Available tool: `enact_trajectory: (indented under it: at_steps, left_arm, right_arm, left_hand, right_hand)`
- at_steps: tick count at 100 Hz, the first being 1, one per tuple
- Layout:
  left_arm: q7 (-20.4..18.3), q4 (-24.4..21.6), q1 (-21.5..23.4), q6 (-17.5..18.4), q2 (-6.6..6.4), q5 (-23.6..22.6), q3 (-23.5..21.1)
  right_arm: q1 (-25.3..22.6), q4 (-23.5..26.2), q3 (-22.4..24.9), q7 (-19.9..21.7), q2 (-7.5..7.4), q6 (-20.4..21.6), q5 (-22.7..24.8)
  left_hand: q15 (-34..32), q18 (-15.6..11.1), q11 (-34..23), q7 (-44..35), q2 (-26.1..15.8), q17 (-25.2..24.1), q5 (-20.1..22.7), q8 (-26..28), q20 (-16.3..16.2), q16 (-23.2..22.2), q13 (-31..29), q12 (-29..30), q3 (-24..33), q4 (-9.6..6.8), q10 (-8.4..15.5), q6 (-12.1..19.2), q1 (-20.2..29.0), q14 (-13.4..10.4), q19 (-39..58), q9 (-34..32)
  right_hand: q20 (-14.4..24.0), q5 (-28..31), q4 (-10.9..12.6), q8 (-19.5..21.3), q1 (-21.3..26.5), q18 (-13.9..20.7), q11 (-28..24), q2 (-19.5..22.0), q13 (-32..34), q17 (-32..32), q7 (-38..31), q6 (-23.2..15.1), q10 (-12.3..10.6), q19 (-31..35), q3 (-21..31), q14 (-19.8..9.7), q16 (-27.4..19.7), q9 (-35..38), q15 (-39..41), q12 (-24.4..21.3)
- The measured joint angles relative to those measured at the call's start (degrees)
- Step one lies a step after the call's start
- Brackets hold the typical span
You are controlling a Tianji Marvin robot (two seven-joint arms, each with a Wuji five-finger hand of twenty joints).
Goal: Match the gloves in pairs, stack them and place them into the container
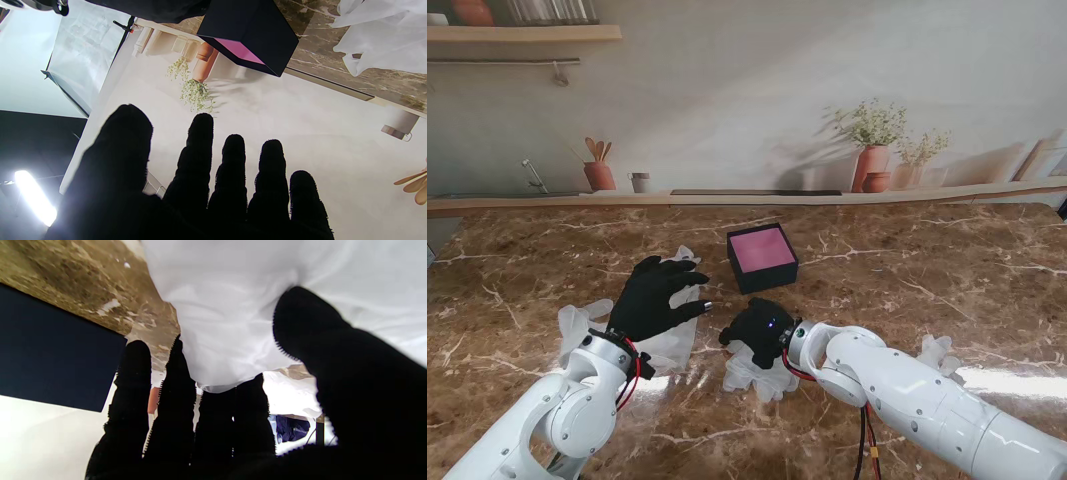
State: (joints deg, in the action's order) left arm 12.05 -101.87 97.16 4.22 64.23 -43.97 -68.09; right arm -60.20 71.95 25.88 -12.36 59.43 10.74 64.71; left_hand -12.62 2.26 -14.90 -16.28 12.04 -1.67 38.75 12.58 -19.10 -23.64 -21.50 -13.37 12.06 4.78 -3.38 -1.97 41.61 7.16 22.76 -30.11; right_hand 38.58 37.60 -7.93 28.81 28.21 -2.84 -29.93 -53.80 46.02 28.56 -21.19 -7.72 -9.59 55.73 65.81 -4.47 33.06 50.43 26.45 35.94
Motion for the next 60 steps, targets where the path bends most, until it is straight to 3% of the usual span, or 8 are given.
enact_trajectory:
  at_steps: [3,15,25,29,35,40,47,60]
  left_arm:
    - [0.0,0.0,0.0,0.0,0.0,0.0,0.0]
    - [0.0,0.0,0.0,0.0,0.0,0.0,0.0]
    - [-0.1,0.0,0.0,0.0,0.0,0.1,0.0]
    - [-0.1,0.0,0.0,0.0,0.0,0.1,0.0]
    - [-0.1,0.0,0.0,0.0,0.0,0.1,0.0]
    - [-0.1,0.0,0.0,0.0,0.0,0.1,0.0]
    - [-0.1,0.0,0.0,0.0,0.0,0.1,-0.1]
    - [-0.1,0.0,0.0,0.0,0.0,0.0,-0.1]
  right_arm:
    - [0.2,-0.7,-0.4,-1.7,0.09,0.0,-0.1]
    - [0.6,-2.6,-1.0,-4.9,0.55,0.2,-1.0]
    - [0.9,-2.8,-1.2,-4.5,0.74,0.3,-1.6]
    - [0.9,-2.8,-1.3,-4.3,0.78,0.4,-1.7]
    - [0.8,-2.7,-0.9,-3.8,0.78,0.7,-1.7]
    - [0.4,-2.5,0.1,-3.1,0.79,1.4,-1.6]
    - [-0.7,-2.3,2.1,-2.8,0.83,3.0,-1.6]
    - [-2.5,-3.0,4.6,-5.8,1.16,4.8,-3.0]
  left_hand:
    - [0.0,0.0,0.0,0.0,0.0,0.0,0.0,0.0,0.0,0.0,0.0,0.0,0.0,0.0,0.0,0.0,0.0,0.0,0.0,0.0]
    - [0.0,0.0,0.0,0.0,0.0,0.0,0.0,0.0,0.0,0.0,0.0,0.0,0.0,-0.01,0.0,0.0,0.0,0.0,0.0,0.0]
    - [0.0,0.0,0.0,0.0,0.0,0.0,0.0,0.0,0.0,0.0,0.0,0.0,0.0,-0.01,0.0,0.0,0.0,0.0,0.0,0.0]
    - [0.0,0.0,0.0,0.0,0.0,0.0,0.0,0.0,0.0,0.0,0.0,0.0,0.0,-0.01,0.0,0.0,0.0,0.0,0.0,0.0]
    - [0.0,0.0,0.0,0.0,0.0,0.0,0.0,0.0,0.0,0.0,0.0,0.0,0.0,-0.01,0.0,0.0,0.0,0.0,0.0,0.0]
    - [0.0,0.0,0.0,0.0,0.0,0.0,0.0,0.0,0.0,0.0,0.0,0.0,0.0,-0.01,0.0,0.0,0.0,0.0,0.0,0.0]
    - [0.0,0.0,0.0,0.0,0.0,0.0,0.0,0.0,0.0,0.0,0.0,0.0,0.0,-0.01,0.0,0.0,0.0,0.0,0.0,0.0]
    - [0.0,0.0,0.0,0.0,0.0,0.0,0.0,0.0,0.0,0.0,0.0,0.0,0.0,-0.01,0.0,0.0,0.0,0.0,0.0,0.0]
  right_hand:
    - [0.0,1.0,-0.2,0.9,0.0,0.1,-1.3,-0.3,1.1,0.2,-0.9,-0.3,-0.2,0.6,0.0,-0.1,1.1,0.9,1.6,1.6]
    - [0.0,7.8,-8.9,9.4,0.5,-0.2,-7.0,-3.0,2.9,1.5,-11.6,-5.5,-2.0,2.9,0.4,-0.2,6.8,7.2,9.8,20.3]
    - [0.0,16.0,-10.2,8.4,1.5,0.0,-8.7,-3.7,2.9,1.9,-27.2,-14.1,-2.7,3.7,1.2,-0.8,9.4,8.7,13.3,25.5]
    - [0.0,16.8,-10.2,8.5,1.5,0.0,-6.9,-3.9,1.6,1.2,-28.8,-14.7,-2.7,3.7,1.2,-0.8,9.4,6.6,13.1,24.0]
    - [0.0,16.9,-10.2,10.4,1.9,0.0,0.1,-3.9,-0.4,0.7,-29.0,-15.4,-2.0,3.7,1.2,-0.8,7.8,1.9,9.3,13.3]
    - [0.0,16.9,-10.2,14.4,3.3,0.0,7.5,-4.3,-0.1,2.1,-28.8,-15.4,0.6,4.3,0.1,-0.6,0.8,-0.1,2.1,0.8]
    - [0.0,18.3,-10.2,20.1,3.9,-0.4,9.8,-4.9,6.9,6.9,-28.7,-15.9,2.7,7.3,0.1,0.9,-2.7,2.8,-0.6,-5.9]
    - [0.0,21.1,-10.2,26.6,6.9,-0.5,4.9,-6.1,20.4,16.2,-28.1,-16.0,0.9,16.4,0.7,0.9,2.1,18.2,7.1,0.8]
